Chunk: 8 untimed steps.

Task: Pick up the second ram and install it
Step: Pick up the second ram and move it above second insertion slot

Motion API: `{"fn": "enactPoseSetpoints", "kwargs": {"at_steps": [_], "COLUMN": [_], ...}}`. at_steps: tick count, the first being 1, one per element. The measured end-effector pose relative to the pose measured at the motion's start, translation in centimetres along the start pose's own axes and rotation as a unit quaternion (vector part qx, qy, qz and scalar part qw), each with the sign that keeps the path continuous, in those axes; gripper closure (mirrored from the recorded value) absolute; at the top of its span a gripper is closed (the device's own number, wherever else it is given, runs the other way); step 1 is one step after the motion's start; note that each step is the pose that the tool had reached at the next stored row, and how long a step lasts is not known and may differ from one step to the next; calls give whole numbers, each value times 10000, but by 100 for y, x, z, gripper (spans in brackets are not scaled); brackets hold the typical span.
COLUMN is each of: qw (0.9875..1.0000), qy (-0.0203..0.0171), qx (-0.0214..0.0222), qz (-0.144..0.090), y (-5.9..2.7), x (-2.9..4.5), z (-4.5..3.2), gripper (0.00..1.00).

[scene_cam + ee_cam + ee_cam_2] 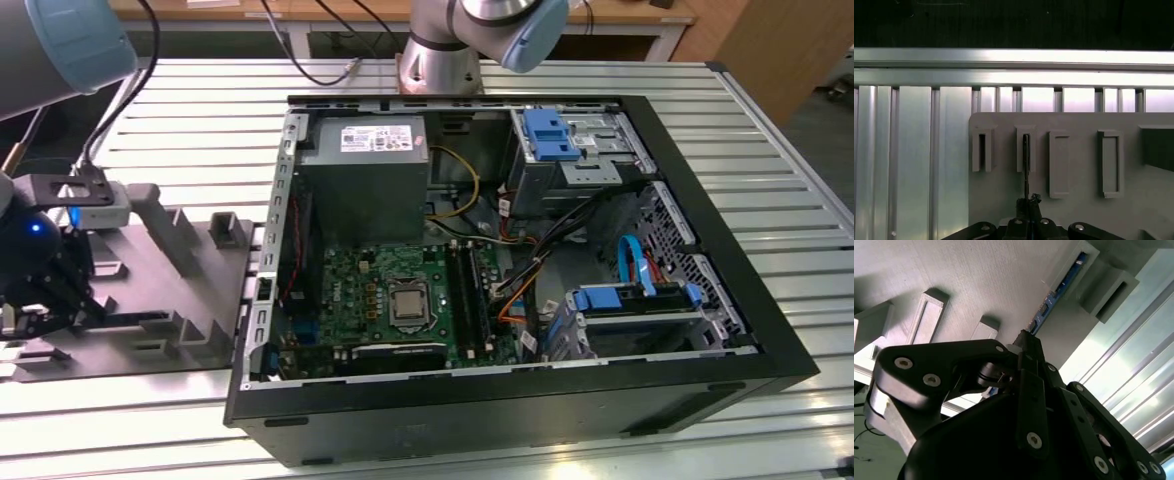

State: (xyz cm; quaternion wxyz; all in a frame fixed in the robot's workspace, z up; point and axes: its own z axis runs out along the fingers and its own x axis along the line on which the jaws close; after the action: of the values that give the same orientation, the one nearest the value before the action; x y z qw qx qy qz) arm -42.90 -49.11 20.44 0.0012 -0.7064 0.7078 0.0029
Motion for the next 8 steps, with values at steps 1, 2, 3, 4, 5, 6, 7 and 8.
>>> {"fn": "enactPoseSetpoints", "kwargs": {"at_steps": [1, 2, 3, 4, 5, 6, 7, 8], "qw": [10000, 10000, 10000, 10000, 10000, 10000, 10000, 10000], "qy": [1, 0, 0, 0, 0, 0, 0, 0], "qx": [-1, 0, 0, 0, 0, 0, 0, 0], "qz": [0, 0, 0, 0, 0, 0, 0, 0], "y": [0, 0, 0, 0, 0, 0, 0, 0], "x": [0, 0, 0, 0, 0, -1, -1, -1], "z": [-25, -50, -74, -99, -125, -153, -184, -213], "gripper": [89, 89, 89, 89, 89, 89, 89, 89]}}
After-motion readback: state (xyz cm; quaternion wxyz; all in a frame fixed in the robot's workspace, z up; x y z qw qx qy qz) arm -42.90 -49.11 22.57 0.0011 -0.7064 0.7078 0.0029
